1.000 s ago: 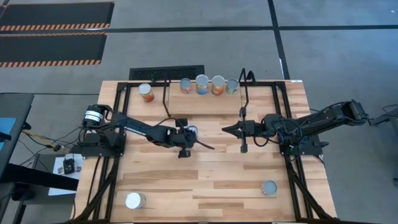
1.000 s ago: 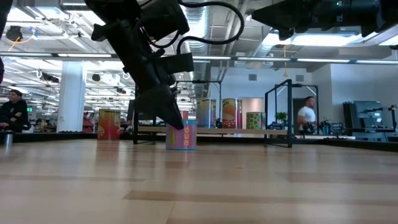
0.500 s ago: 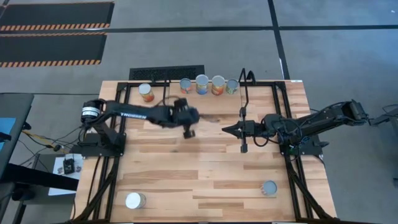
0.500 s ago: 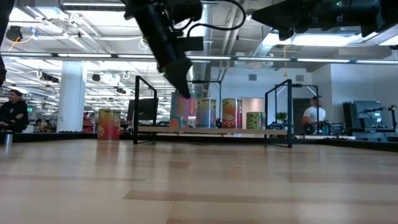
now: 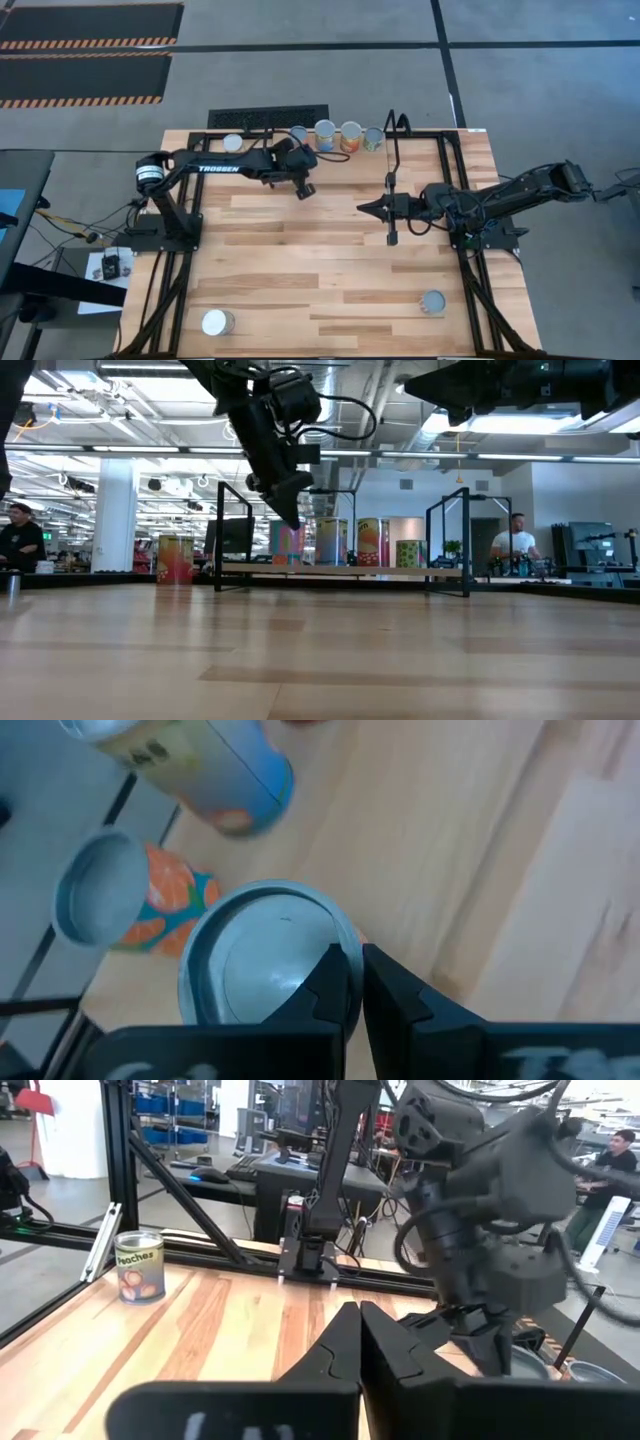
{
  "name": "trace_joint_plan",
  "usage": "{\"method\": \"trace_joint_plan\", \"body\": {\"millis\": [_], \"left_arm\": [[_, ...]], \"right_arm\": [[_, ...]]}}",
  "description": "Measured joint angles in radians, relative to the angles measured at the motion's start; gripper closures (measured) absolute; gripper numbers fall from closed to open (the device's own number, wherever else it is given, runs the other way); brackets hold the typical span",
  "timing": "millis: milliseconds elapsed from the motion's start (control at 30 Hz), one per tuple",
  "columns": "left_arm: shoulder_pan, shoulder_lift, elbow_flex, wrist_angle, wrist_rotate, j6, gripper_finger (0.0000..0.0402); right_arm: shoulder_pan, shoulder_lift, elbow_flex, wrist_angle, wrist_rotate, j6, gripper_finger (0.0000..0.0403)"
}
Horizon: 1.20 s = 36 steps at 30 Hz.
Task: Pick and place cans onto a shelf
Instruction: Put the right canned corn on the shelf aligned with the canned oranges
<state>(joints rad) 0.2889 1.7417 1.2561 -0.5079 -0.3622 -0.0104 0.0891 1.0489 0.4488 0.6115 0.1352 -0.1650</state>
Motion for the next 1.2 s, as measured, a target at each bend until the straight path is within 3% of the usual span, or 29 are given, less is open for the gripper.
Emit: {"method": "trace_joint_plan", "body": {"millis": [967, 1200], "left_arm": [[0.082, 0.027, 0.001, 0.008, 0.043, 0.001, 0.0391], [0.082, 0.027, 0.001, 0.009, 0.043, 0.014, 0.0356]], "right_arm": [[0.000, 0.000, 0.000, -0.002, 0.000, 0.000, 0.0390], [0.000, 0.000, 0.000, -0.002, 0.000, 0.000, 0.0388]]}}
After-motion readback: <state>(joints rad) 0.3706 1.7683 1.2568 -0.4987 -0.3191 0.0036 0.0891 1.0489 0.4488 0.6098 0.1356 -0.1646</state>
